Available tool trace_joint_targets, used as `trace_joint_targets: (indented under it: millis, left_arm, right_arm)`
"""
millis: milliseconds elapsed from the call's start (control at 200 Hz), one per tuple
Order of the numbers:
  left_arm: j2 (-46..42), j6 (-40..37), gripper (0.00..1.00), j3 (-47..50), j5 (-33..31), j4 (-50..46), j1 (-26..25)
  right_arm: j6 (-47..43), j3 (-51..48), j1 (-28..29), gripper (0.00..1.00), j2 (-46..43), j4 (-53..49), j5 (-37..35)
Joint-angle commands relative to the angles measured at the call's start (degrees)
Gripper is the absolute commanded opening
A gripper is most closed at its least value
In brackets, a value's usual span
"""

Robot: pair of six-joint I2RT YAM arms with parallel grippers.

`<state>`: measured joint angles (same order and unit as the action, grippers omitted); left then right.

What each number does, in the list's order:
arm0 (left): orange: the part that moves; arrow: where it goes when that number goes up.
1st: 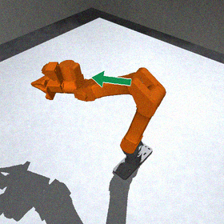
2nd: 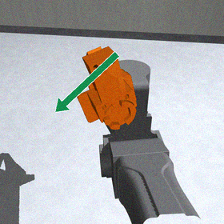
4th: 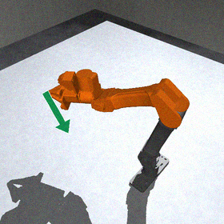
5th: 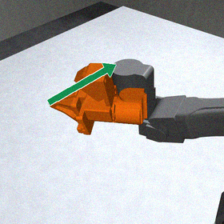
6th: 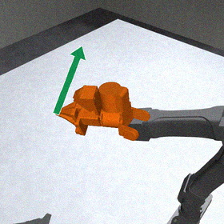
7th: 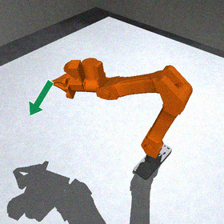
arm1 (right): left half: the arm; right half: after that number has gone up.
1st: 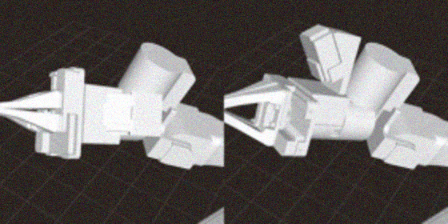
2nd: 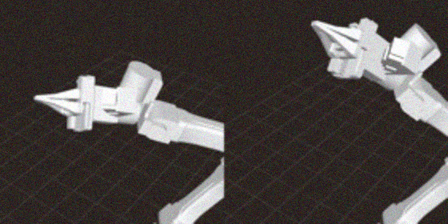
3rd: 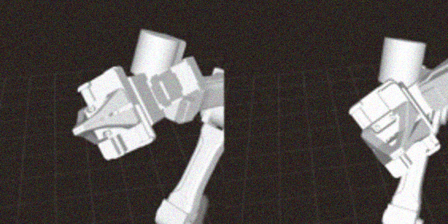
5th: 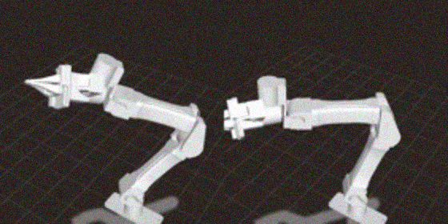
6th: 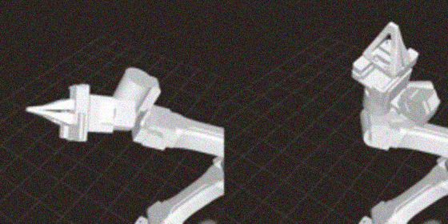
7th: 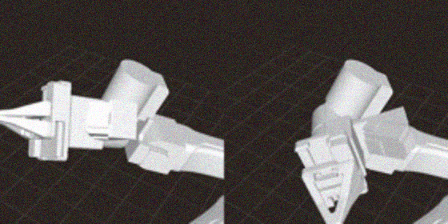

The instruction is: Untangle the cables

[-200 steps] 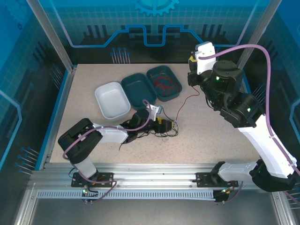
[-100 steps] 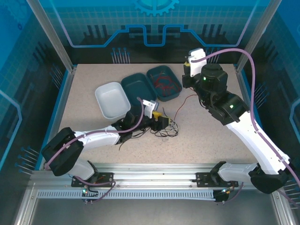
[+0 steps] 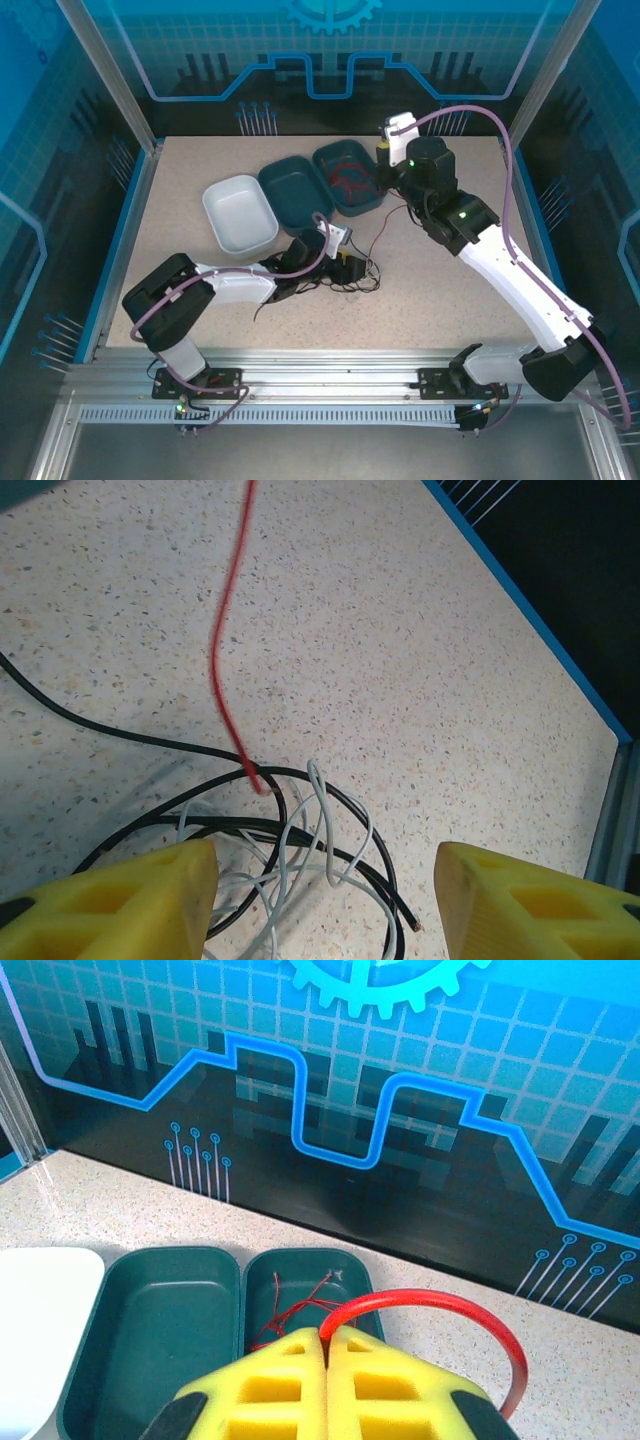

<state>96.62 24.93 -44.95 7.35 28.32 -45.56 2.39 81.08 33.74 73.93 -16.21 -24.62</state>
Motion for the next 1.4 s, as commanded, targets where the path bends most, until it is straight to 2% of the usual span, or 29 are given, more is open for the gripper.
trace_joint_targets:
  millis: [0, 170, 320, 465, 580, 821, 946, 1146, 1396]
  left_arm:
    - [1.14, -0.94, 0.59, -1.98, 0.56, -0.11, -0.49]
    - [1.18, -0.45, 0.57, -2.55, 0.73, -0.30, -0.49]
    - [-3.81, -0.22, 0.64, -1.08, -0.72, -1.86, -0.49]
    - [-12.47, -0.73, 0.80, 0.69, -5.19, -6.17, -0.49]
    - [-20.03, -1.63, 0.99, 1.44, -10.80, -12.06, -0.49]
    - [-34.19, -4.39, 0.99, 0.58, -25.09, -28.37, -0.27]
    - [-39.24, -5.65, 0.99, 0.56, -29.78, -33.11, 0.33]
    - [-44.34, -5.38, 0.99, 1.92, -31.28, -36.70, 2.28]
    - [-48.26, -5.15, 0.99, 3.38, -31.92, -38.95, 4.28]
  right_arm:
    - [0.45, 0.36, -0.85, 0.00, -1.79, 5.31, 0.28]
    - [2.06, -2.60, -1.04, 0.00, -2.25, 7.59, 0.15]
    - [0.86, 2.72, -1.19, 0.00, -0.21, 3.14, 0.72]
    - [-0.07, 9.69, -1.22, 0.00, 1.92, -2.41, 1.41]
    - [-1.04, 13.58, -1.63, 0.00, 4.04, -3.76, 3.83]
    - [-1.37, 24.95, -4.00, 0.00, 12.95, -6.66, 8.61]
    - [-1.40, 30.06, -5.49, 0.00, 18.46, -5.94, 11.80]
    - [-1.32, 41.67, -7.67, 0.00, 29.98, -6.47, 15.24]
    - [-3.39, 55.30, -8.99, 0.00, 42.92, -10.82, 16.00]
